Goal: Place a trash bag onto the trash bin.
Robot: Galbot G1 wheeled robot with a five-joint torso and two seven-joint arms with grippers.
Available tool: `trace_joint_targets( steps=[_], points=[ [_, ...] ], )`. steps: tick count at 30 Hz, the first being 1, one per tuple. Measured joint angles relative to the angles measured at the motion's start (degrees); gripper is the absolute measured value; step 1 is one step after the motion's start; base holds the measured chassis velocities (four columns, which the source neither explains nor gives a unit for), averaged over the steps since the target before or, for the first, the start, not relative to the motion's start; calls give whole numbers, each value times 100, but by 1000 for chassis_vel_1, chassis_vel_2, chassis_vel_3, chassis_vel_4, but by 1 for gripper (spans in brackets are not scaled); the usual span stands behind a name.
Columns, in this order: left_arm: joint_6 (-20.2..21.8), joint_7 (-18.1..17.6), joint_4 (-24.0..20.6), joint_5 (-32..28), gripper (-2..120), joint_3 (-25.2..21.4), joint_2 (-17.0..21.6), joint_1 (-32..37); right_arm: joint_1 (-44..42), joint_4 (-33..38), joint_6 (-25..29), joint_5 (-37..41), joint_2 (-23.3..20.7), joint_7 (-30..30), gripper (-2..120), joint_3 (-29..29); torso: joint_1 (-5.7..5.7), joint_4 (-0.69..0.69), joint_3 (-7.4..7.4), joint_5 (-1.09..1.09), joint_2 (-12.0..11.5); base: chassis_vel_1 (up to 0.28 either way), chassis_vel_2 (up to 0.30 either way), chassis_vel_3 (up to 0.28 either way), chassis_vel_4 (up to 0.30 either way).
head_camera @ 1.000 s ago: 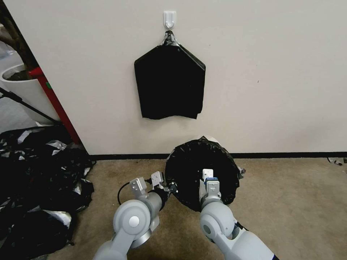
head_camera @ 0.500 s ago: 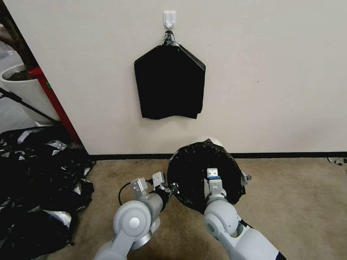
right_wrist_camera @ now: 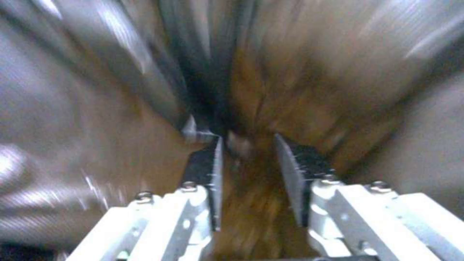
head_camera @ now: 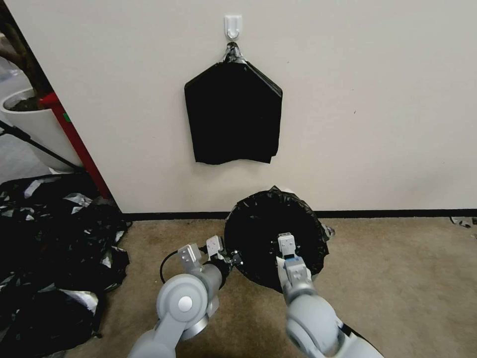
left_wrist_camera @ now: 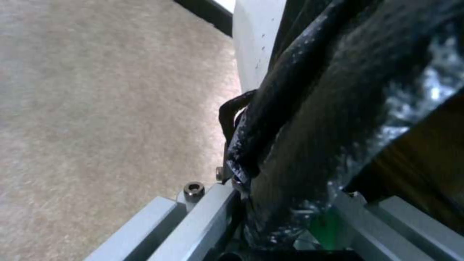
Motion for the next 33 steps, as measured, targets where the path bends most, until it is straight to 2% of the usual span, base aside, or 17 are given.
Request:
trace_joint_targets(
  steps=[1, 2, 5, 7, 12, 14, 15, 16, 17, 19, 20, 21, 23, 24, 25, 29, 33],
  points=[
    [-8, -120, -7, -90, 0, -73, 1, -8, -164, 86, 461, -469, -9, -261, 40, 141, 0, 1, 0, 0, 0, 0, 0, 0, 0],
    [-8, -120, -7, -90, 0, -73, 1, -8, -164, 86, 461, -469, -9, -261, 40, 141, 0, 1, 0, 0, 0, 0, 0, 0, 0],
    [-64, -340, -96, -431, 0, -258, 46, 34, -409, 130, 1357, -1485, 80, -541, 55, 478, 0, 1, 0, 1, 0, 0, 0, 0, 0],
    [-80, -360, -104, -466, 0, -282, 63, 46, -429, 133, 1444, -1557, 103, -542, 57, 516, 0, 1, 0, 1, 0, 0, 0, 0, 0],
    [-252, -537, -108, -709, 0, -451, 151, 81, -552, 247, 1590, -1628, 209, -434, 76, 589, 0, 2, 0, 1, 0, 0, 0, 0, 0],
    [-413, -828, -90, -980, 0, -568, 132, 58, -641, 310, 1606, -1659, 239, -416, 86, 555, 0, 2, 0, 1, 0, 0, 0, 0, 0],
    [-554, -1137, -73, -1245, 0, -653, 87, 55, -706, 351, 1612, -1685, 265, -409, 90, 527, 0, 2, 0, 1, 0, 0, 0, 0, 0],
    [-554, -1137, -73, -1245, 0, -653, 87, 55, -706, 351, 1612, -1685, 265, -409, 90, 527, 0, 2, 0, 1, 0, 0, 0, 0, 0],
    [-698, -1419, -80, -1485, 0, -727, 26, 82, -751, 381, 1613, -1709, 296, -406, 96, 511, 0, 1, 0, 1, 0, 0, 0, 0, 0],
    [-860, -1752, -146, -1734, 0, -797, -69, 156, -786, 406, 1614, -1728, 325, -401, 98, 507, 0, 1, 0, 1, -1, 0, 0, 0, 0],
    [-860, -1752, -146, -1734, 0, -797, -69, 156, -786, 406, 1614, -1728, 325, -401, 98, 507, 0, 1, 0, 1, -1, 0, 0, 0, 0],
    [-1096, -2239, -338, -2001, 0, -857, -289, 357, -805, 424, 1593, -1734, 358, -396, 100, 514, 0, 2, 0, 1, 0, 0, 0, 0, 0],
    [-1248, -2638, -490, -2152, 0, -877, -495, 584, -795, 420, 1555, -1734, 380, -390, 100, 533, 0, 1, 0, 1, 0, 0, 0, 0, 0],
    [-1369, -3030, -602, -2307, 0, -881, -661, 779, -788, 405, 1514, -1730, 396, -386, 100, 539, 0, 2, 0, 1, 0, 0, 0, 0, 0],
    [-1369, -3030, -602, -2307, 0, -881, -661, 779, -788, 405, 1514, -1730, 396, -386, 100, 539, 0, 2, 0, 1, 0, 0, 0, 0, 0],
    [-1733, -3615, -880, -2646, 0, -1004, -944, 1056, -806, 389, 1413, -1715, 453, -383, 100, 539, 0, 2, 0, 2, 0, 0, 0, 0, 0],
    [-1823, -3656, -737, -2823, 0, -1165, -1008, 1029, -861, 387, 1349, -1687, 473, -379, 100, 563, 0, 2, 0, 2, 0, 0, 0, 0, 0]
  ],
)
